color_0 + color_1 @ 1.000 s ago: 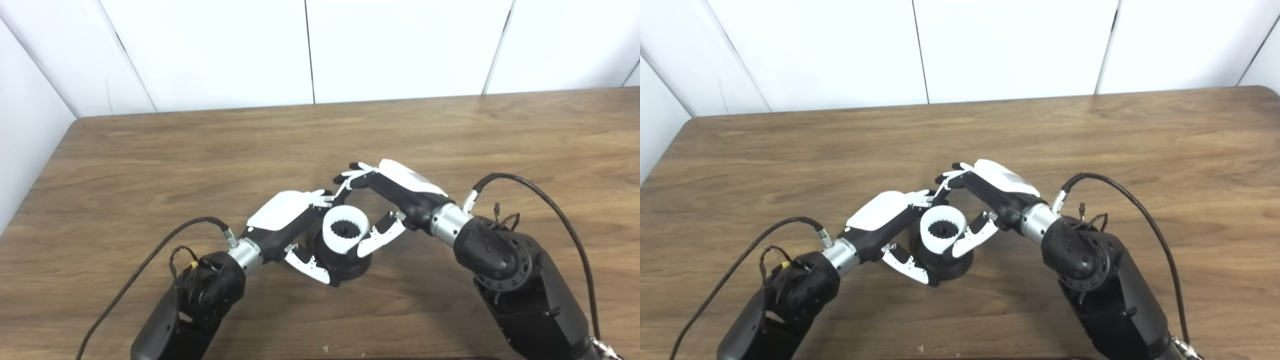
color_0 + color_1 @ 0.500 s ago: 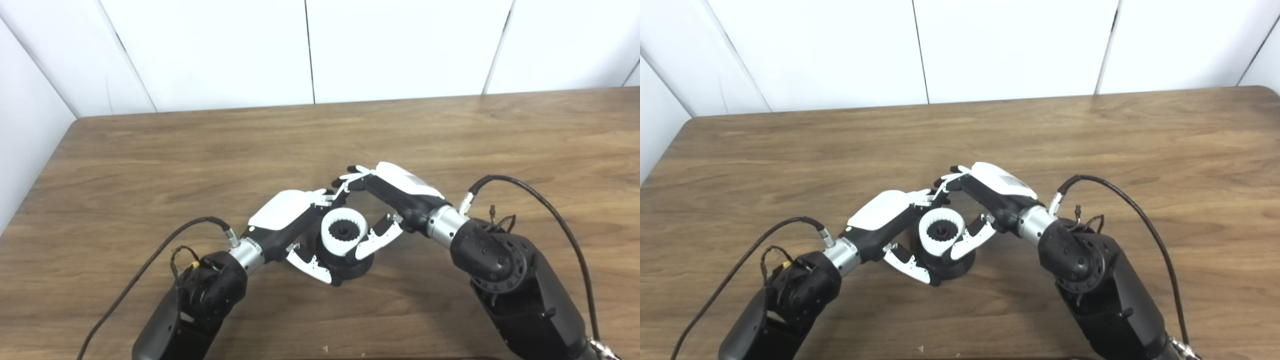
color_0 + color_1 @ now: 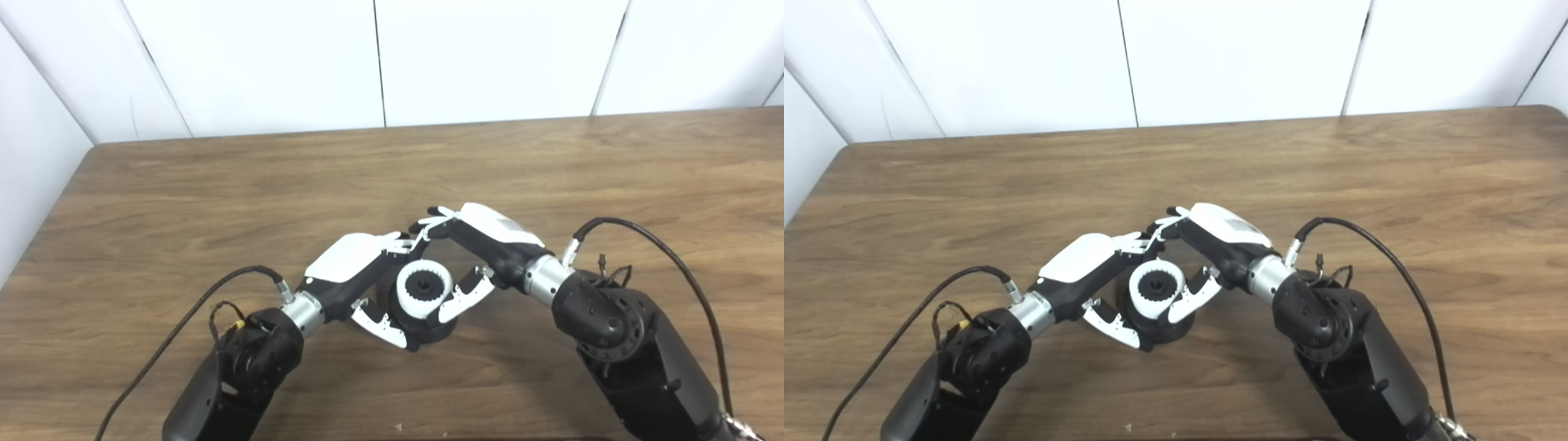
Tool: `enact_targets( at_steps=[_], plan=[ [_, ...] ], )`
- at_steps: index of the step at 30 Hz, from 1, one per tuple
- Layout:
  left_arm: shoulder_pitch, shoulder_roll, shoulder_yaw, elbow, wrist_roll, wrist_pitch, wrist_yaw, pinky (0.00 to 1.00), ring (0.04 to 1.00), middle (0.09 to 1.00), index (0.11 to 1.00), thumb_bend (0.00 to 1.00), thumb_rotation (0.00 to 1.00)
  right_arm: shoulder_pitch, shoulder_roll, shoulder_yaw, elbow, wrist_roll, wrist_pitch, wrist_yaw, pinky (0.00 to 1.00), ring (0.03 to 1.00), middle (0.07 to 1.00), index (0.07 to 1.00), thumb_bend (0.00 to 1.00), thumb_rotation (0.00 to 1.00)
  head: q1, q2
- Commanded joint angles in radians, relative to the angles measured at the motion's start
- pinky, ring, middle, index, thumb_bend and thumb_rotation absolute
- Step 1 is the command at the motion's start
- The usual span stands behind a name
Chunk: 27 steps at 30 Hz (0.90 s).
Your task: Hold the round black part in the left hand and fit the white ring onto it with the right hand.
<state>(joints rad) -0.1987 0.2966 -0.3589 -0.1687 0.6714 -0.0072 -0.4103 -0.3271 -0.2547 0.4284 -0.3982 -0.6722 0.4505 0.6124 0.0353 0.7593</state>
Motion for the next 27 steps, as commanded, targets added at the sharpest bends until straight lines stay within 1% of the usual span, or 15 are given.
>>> enact_targets(
  at_steps=[1, 7, 13, 18, 22, 27],
  plan=[
    [-0.037, 0.009, 0.014, -0.035, -0.001, -0.005, 0.015, 0.94, 0.969, 0.903, 0.608, 0.78, 0.33, -0.035, -0.003, 0.003, -0.009, 0.0, -0.025, -0.005, 0.97, 0.986, 0.882, 0.677, 1.0, 0.39, 0.0, 0.0],
    [-0.036, 0.009, 0.015, -0.03, -0.003, -0.009, 0.018, 0.95, 0.969, 0.905, 0.608, 0.79, 0.33, -0.04, -0.015, 0.004, -0.009, -0.005, -0.015, 0.006, 0.96, 0.984, 0.891, 0.708, 1.0, 0.42, 0.003, -0.001],
    [-0.032, 0.008, 0.019, -0.026, -0.005, -0.007, 0.023, 0.96, 0.97, 0.905, 0.601, 0.8, 0.34, -0.037, -0.014, -0.003, -0.009, -0.001, -0.013, 0.002, 0.96, 0.98, 0.891, 0.71, 1.0, 0.42, 0.003, -0.001],
    [-0.031, 0.011, 0.023, -0.018, -0.004, -0.01, 0.025, 0.96, 0.97, 0.904, 0.621, 0.81, 0.36, -0.035, -0.014, -0.02, -0.009, 0.01, -0.012, -0.006, 0.95, 0.98, 0.89, 0.708, 1.0, 0.42, 0.003, -0.003],
    [-0.029, 0.01, 0.028, -0.025, 0.001, 0.002, 0.021, 0.95, 0.97, 0.902, 0.657, 0.85, 0.37, -0.034, -0.017, -0.033, -0.013, 0.017, -0.014, -0.008, 0.96, 0.982, 0.892, 0.705, 1.0, 0.41, 0.005, -0.006],
    [-0.027, 0.014, 0.033, -0.025, 0.016, 0.002, 0.031, 0.9, 0.958, 0.889, 0.725, 0.94, 0.36, -0.034, -0.018, -0.052, -0.013, 0.027, -0.015, -0.016, 0.96, 0.979, 0.89, 0.697, 1.0, 0.4, 0.005, -0.007]
  ],
)
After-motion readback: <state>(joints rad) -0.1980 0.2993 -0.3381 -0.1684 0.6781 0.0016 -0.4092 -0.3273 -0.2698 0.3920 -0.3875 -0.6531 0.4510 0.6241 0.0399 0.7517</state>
